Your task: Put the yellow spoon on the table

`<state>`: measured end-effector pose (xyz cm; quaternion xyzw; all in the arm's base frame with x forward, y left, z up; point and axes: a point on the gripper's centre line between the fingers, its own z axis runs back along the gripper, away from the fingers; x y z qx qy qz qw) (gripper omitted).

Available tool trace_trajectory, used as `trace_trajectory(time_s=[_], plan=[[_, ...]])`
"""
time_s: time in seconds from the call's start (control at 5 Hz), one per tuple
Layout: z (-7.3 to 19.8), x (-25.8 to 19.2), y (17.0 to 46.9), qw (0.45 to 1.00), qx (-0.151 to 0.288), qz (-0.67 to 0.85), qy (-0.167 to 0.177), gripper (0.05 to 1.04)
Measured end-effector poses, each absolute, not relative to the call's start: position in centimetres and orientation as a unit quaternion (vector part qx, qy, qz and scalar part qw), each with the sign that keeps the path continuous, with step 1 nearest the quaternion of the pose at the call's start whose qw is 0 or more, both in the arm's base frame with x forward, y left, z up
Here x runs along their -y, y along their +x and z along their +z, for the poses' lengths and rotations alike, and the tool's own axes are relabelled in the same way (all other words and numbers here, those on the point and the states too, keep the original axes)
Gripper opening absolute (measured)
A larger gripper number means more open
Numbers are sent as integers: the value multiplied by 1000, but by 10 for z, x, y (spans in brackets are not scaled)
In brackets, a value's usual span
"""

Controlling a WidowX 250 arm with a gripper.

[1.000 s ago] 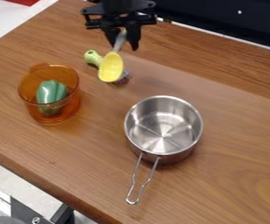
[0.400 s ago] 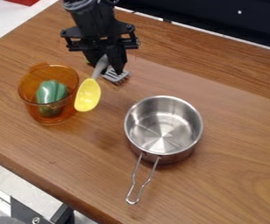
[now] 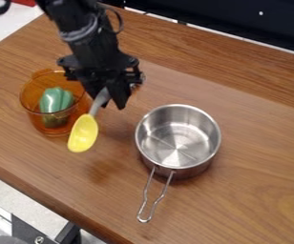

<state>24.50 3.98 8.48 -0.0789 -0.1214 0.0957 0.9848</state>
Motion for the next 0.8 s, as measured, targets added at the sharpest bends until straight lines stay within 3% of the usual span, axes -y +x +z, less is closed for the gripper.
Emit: trace_trajectory(time_s=[0.8], plan=[[63,-28,217,988,122,64,-62,314]])
